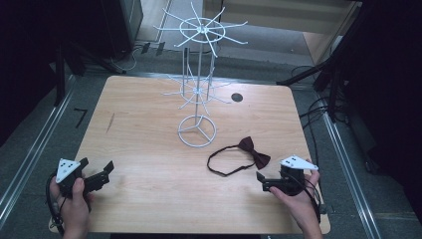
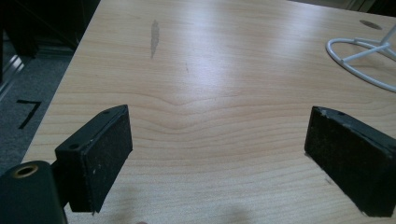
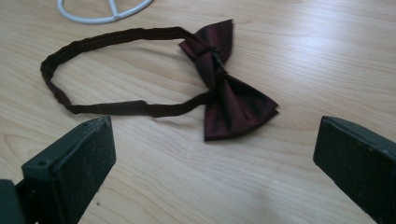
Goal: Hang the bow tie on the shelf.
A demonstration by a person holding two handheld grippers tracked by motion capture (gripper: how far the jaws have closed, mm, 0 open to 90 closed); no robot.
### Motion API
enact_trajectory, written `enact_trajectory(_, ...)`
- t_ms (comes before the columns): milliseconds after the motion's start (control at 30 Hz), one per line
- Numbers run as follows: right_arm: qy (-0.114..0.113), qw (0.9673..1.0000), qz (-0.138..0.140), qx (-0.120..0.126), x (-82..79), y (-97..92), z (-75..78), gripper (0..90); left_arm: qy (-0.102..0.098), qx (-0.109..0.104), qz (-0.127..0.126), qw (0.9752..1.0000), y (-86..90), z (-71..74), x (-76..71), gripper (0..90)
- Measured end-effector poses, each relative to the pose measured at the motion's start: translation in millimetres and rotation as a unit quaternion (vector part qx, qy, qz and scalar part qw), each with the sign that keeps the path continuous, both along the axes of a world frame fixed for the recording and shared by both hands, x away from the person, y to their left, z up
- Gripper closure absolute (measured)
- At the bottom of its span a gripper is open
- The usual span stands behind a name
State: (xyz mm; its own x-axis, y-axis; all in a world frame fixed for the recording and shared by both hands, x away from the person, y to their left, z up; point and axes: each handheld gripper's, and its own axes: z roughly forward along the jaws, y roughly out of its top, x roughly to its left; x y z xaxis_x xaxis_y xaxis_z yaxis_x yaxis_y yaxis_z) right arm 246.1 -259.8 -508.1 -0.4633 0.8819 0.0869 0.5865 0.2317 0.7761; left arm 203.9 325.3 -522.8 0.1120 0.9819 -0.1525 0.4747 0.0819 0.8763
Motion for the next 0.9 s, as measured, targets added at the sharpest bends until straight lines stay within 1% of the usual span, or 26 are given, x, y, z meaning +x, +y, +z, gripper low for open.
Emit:
enact_trajectory(100, 0.007, 0.9997, 0.014, -0.020, 6.2, 12.1, 2.7, 0.0, 0.001, -0.001, 0.000, 1.0000, 0.1, 0.0, 0.2, 8.3)
enact_trajectory(133, 0.007, 0.9996, 0.011, -0.026, 8.5, 15.7, 3.6, 0.0, 0.001, -0.001, -0.001, 1.0000, 0.3, 0.0, 0.1, 8.3)
enact_trajectory(167, 0.010, 0.9995, 0.013, -0.026, 10.7, 18.8, 4.6, 0.0, 0.000, -0.002, -0.001, 1.0000, 0.4, -0.2, 0.1, 8.3)
enact_trajectory(233, 0.013, 0.9991, 0.031, -0.026, 13.9, 24.3, 6.1, 0.0, 0.000, -0.004, -0.001, 1.0000, 0.9, -0.2, 0.2, 8.3)
enact_trajectory(333, 0.016, 0.9979, 0.048, -0.039, 18.1, 33.4, 7.4, 0.0, 0.001, -0.005, -0.002, 1.0000, 1.4, -0.3, 0.3, 8.3)
enact_trajectory(367, 0.016, 0.9979, 0.048, -0.039, 18.1, 33.4, 7.4, 0.0, 0.001, -0.005, -0.002, 1.0000, 1.4, -0.3, 0.3, 8.3)
enact_trajectory(400, 0.019, 0.9970, 0.057, -0.048, 20.9, 40.0, 8.4, 0.0, 0.001, -0.005, -0.003, 1.0000, 1.4, -0.3, 0.4, 8.3)
enact_trajectory(433, 0.019, 0.9970, 0.057, -0.048, 20.9, 40.0, 8.4, 0.0, 0.001, -0.005, -0.003, 1.0000, 1.5, -0.3, 0.5, 8.3)
enact_trajectory(500, 0.019, 0.9957, 0.069, -0.059, 25.5, 47.4, 10.0, 0.0, 0.002, -0.005, -0.003, 1.0000, 1.6, -0.3, 0.5, 8.3)
enact_trajectory(667, 0.020, 0.9938, 0.085, -0.068, 31.5, 59.0, 10.8, 0.0, 0.002, -0.006, -0.003, 1.0000, 1.7, -0.3, 0.6, 8.3)
enact_trajectory(767, 0.029, 0.9913, 0.104, -0.075, 34.3, 66.3, 10.4, 0.0, 0.002, -0.007, -0.003, 1.0000, 1.9, -0.3, 0.6, 8.4)
enact_trajectory(900, 0.034, 0.9882, 0.118, -0.091, 36.8, 75.6, 9.7, 0.0, 0.003, -0.007, -0.003, 1.0000, 2.1, -0.3, 0.6, 8.3)
